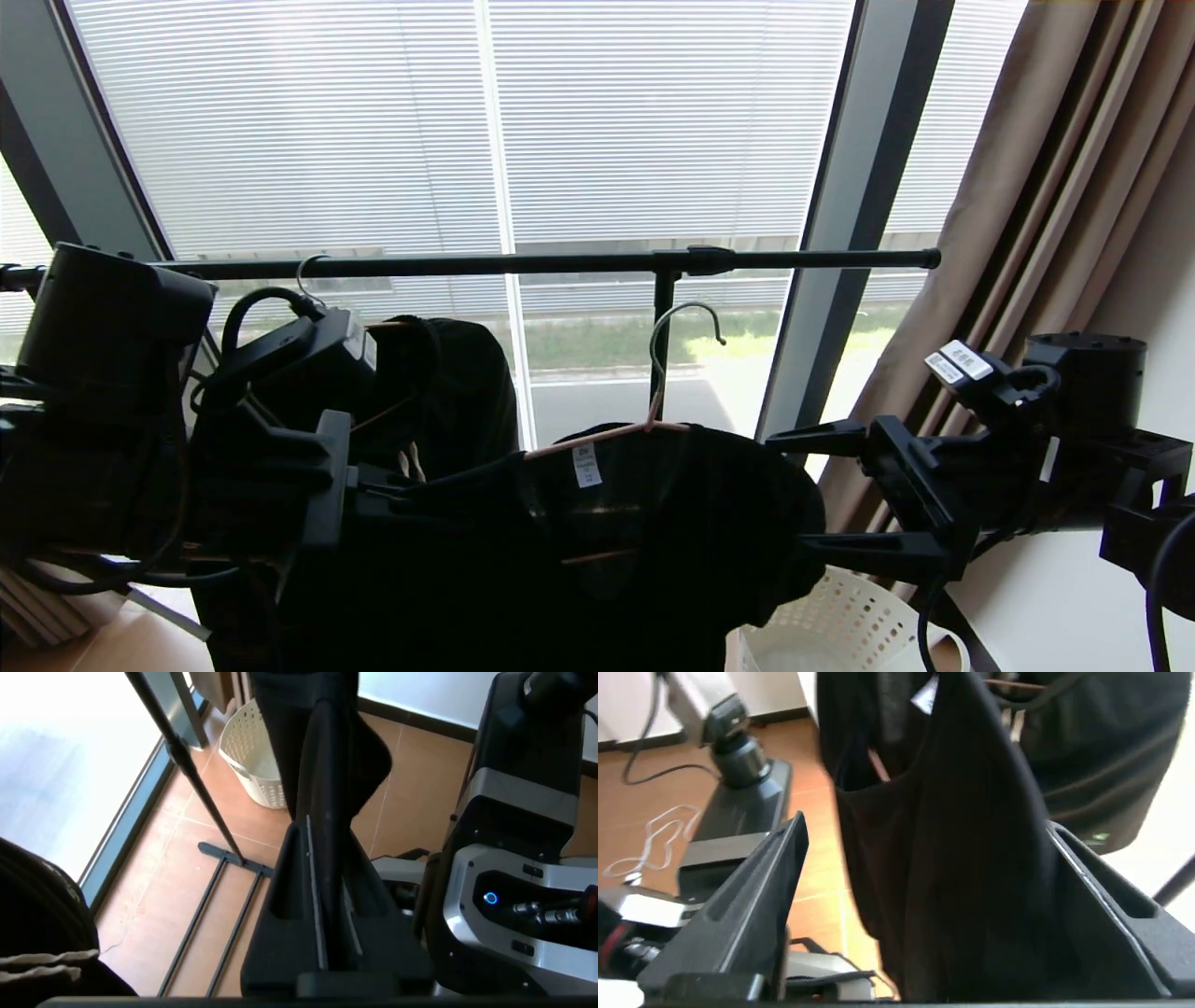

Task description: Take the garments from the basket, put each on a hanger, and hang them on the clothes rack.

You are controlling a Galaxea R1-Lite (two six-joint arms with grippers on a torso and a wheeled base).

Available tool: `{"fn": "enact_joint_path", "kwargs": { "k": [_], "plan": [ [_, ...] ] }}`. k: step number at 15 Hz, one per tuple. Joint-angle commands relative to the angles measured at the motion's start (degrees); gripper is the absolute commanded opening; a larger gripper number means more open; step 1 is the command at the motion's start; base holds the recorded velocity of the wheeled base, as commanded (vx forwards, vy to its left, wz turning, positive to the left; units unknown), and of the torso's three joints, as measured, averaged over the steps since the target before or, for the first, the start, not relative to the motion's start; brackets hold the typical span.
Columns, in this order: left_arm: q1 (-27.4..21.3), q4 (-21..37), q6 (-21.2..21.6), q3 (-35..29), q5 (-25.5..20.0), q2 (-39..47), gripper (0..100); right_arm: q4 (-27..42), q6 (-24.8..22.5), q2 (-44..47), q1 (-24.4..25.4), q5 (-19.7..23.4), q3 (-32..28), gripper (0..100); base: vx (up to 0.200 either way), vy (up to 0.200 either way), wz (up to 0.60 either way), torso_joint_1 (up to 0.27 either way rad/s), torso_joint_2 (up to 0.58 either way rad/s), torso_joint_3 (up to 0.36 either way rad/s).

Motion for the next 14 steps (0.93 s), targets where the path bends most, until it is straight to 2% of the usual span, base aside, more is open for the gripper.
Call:
{"fn": "enact_joint_path", "kwargs": {
  "k": [1,8,10,12,14],
  "plan": [
    [1.1,0.0,0.0,1.6,-0.4,-3.3,0,0.0,-0.1,0.0,-1.4,0.0,-0.7,100,0.000,0.000,0.00,0.000,0.00,0.000],
    [6.3,-0.1,0.0,4.9,-0.6,-9.5,0,0.0,-1.7,2.1,-3.1,-1.1,-0.8,100,0.000,0.000,0.00,0.000,0.00,0.000],
    [7.7,0.0,-0.6,5.3,-3.7,-12.0,0,0.0,-4.8,4.3,-3.7,-1.1,-0.8,100,0.000,0.000,0.00,0.000,0.00,0.000],
    [8.0,0.0,-0.8,5.3,-4.0,-13.1,0,0.0,-6.1,5.4,-3.7,-1.1,-0.8,100,0.000,0.000,0.00,0.000,0.00,0.000],
    [8.3,0.0,-0.9,5.3,-4.0,-14.2,0,0.0,-9.9,8.1,-3.7,-4.7,-1.0,100,0.000,0.000,0.00,0.000,0.00,0.000]
  ]
}}
